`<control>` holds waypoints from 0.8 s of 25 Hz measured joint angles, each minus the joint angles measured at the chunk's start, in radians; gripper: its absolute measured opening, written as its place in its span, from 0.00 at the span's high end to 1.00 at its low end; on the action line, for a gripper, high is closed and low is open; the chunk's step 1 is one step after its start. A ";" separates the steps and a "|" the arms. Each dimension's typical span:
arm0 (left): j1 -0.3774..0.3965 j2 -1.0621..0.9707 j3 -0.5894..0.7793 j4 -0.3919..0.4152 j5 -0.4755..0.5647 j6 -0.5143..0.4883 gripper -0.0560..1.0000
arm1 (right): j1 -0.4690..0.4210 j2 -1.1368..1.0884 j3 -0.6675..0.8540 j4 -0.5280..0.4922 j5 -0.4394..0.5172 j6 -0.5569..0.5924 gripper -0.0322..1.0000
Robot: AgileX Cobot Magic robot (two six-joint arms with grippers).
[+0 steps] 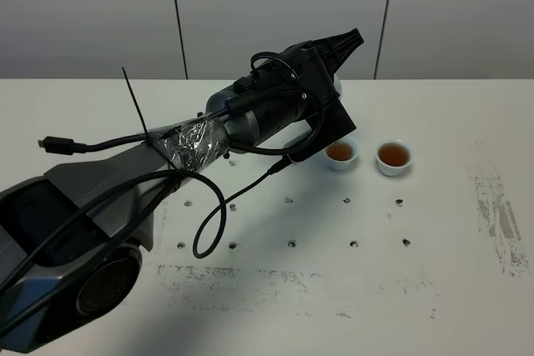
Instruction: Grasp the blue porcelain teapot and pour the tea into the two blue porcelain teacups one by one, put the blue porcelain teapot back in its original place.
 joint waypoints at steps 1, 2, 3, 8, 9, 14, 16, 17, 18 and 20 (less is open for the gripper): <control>0.000 0.000 0.000 0.000 0.000 0.000 0.84 | 0.000 0.000 0.000 0.000 0.000 0.000 0.74; 0.000 0.000 0.000 0.000 0.000 0.000 0.84 | 0.000 0.000 0.000 0.000 0.000 0.000 0.74; 0.000 0.000 0.000 0.000 0.000 0.000 0.84 | 0.000 0.000 0.000 0.000 0.000 0.000 0.74; 0.000 0.000 0.012 0.001 -0.002 0.000 0.84 | 0.000 0.000 0.000 0.000 0.000 0.000 0.74; 0.000 0.000 0.014 0.001 -0.002 0.000 0.84 | 0.000 0.000 0.000 0.000 0.000 0.000 0.74; -0.002 0.000 0.018 0.001 -0.008 0.000 0.84 | 0.000 0.000 0.000 0.000 0.000 0.000 0.74; -0.002 0.000 0.018 0.001 -0.008 0.000 0.84 | 0.000 0.000 0.000 0.000 0.000 0.000 0.74; -0.003 0.000 0.018 0.001 -0.010 0.000 0.84 | 0.000 0.000 0.000 0.000 0.000 0.000 0.74; -0.005 0.000 0.018 0.001 -0.010 0.000 0.84 | 0.000 0.000 0.000 0.000 0.000 0.000 0.74; -0.005 0.000 0.019 0.001 -0.011 0.000 0.84 | 0.000 0.000 0.000 0.000 0.000 0.000 0.74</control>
